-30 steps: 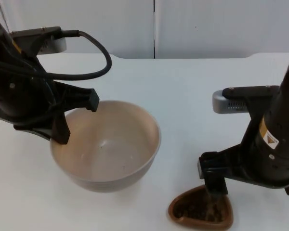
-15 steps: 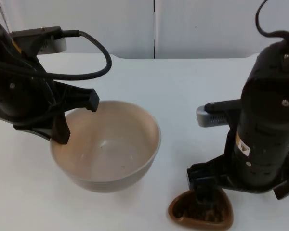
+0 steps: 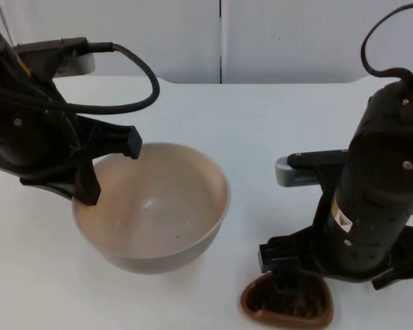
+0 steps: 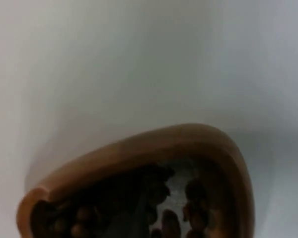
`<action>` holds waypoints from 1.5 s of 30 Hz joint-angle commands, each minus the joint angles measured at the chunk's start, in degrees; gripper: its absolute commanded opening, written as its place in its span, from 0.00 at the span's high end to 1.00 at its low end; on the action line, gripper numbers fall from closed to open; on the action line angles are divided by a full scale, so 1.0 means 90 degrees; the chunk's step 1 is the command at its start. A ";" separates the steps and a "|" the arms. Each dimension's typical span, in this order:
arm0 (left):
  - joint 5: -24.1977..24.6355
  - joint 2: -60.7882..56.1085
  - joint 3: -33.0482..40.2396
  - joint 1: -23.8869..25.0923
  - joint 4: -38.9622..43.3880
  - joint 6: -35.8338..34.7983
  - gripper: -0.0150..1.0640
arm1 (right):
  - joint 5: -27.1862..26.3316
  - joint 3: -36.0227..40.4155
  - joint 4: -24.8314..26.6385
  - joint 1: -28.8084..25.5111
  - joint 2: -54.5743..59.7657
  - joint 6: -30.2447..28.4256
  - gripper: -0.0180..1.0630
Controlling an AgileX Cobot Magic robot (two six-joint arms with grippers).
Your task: Pick up the bowl with the left hand and pour the coffee beans from the cup into the bowl with the right hand.
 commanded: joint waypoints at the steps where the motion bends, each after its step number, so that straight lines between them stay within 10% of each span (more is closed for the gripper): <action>1: -0.0105 -0.0081 0.0025 -0.0023 -0.0059 -0.0046 0.99 | -0.0098 0.0036 -0.0027 -0.0035 0.0010 -0.0054 0.16; 45: -0.0132 -0.0081 0.0025 -0.0023 -0.0191 -0.0046 0.99 | -0.0533 0.0401 -0.0686 -0.0035 0.0010 0.0356 0.28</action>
